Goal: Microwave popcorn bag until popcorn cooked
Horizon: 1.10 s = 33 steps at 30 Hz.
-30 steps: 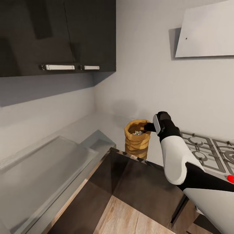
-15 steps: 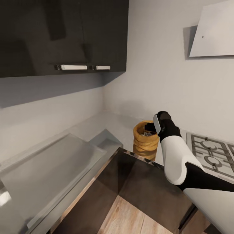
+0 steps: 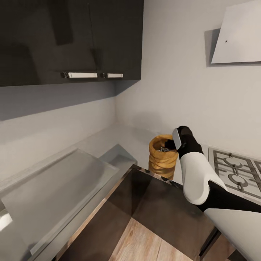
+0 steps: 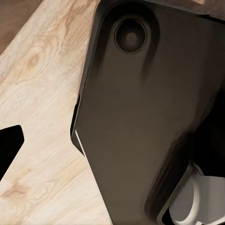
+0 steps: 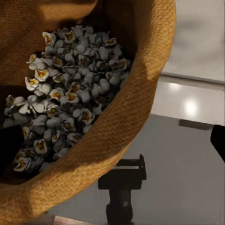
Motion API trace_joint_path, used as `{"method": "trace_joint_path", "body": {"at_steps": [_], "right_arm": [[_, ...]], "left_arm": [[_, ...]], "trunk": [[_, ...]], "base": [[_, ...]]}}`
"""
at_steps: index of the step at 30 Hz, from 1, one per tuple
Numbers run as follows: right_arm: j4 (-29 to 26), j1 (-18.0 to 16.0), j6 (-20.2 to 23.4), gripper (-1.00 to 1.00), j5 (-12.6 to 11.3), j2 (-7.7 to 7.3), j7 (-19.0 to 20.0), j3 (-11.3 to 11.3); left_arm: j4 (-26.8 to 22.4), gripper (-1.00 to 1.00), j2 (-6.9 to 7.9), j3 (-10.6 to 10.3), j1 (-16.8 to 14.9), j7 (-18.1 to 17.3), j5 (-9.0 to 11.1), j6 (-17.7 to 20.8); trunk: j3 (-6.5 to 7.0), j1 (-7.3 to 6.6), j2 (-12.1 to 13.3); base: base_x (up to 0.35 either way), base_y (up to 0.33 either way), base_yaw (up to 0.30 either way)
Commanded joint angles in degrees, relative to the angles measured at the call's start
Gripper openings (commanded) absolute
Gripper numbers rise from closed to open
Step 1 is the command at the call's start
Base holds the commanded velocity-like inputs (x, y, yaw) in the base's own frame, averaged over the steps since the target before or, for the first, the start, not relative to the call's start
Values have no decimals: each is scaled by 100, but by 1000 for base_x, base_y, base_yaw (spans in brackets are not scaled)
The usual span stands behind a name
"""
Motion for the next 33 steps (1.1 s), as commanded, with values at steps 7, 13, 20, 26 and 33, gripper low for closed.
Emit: {"method": "trace_joint_path", "body": {"at_steps": [7, 13, 20, 26, 33], "right_arm": [[-60, -8, 13, 100, -180, 8, 3, -49], [-117, -8, 23, 100, -168, 8, -13, -25], [-189, -8, 83, 100, -173, 8, -22, -9], [-191, -8, 194, 100, -178, 8, -24, -16], [-124, -8, 187, 100, -206, 8, -10, -41]], "left_arm": [[-12, 100, -7, 13, -3, 1, 12, -10], [-12, 100, -4, 11, -3, 1, 12, -10], [-12, 100, -4, 7, -3, 1, 12, -10], [-12, 100, 1, -1, -3, -4, 12, -10], [-12, 100, 1, 4, -3, -1, 12, -10]], "trunk": [[-7, 0, -5], [-7, 0, -5], [-7, 0, -5], [-7, 0, -5], [-7, 0, -5]], "base": [[0, 0, 0], [0, 0, 0], [0, 0, 0], [26, 0, 0], [41, 0, 0]]}}
